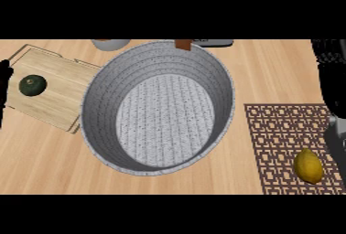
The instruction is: Pick the lemon from the placemat and place it in the basket
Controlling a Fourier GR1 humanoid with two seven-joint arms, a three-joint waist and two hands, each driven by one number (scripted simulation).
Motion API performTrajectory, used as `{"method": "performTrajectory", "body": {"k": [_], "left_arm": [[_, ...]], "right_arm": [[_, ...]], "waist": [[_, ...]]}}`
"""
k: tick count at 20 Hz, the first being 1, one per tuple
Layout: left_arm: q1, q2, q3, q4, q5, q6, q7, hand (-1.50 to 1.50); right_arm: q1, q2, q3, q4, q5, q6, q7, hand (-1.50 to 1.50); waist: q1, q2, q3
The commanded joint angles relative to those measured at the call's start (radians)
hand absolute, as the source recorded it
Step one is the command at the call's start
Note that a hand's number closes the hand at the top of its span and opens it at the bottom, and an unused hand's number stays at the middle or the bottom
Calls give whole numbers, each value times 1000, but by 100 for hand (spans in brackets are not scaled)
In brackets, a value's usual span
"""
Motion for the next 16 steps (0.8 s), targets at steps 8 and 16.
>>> {"method": "performTrajectory", "body": {"k": [8, 16], "left_arm": [[0, -172, -187, -50, 101, -128, 16, 0], [-55, -167, -153, 63, 114, -201, -46, 0]], "right_arm": [[423, -38, -80, 43, -104, 235, -237, 150], [555, 156, 98, -80, 334, -262, -59, -150]], "waist": [[-57, 13, -18], [-28, 12, -24]]}}
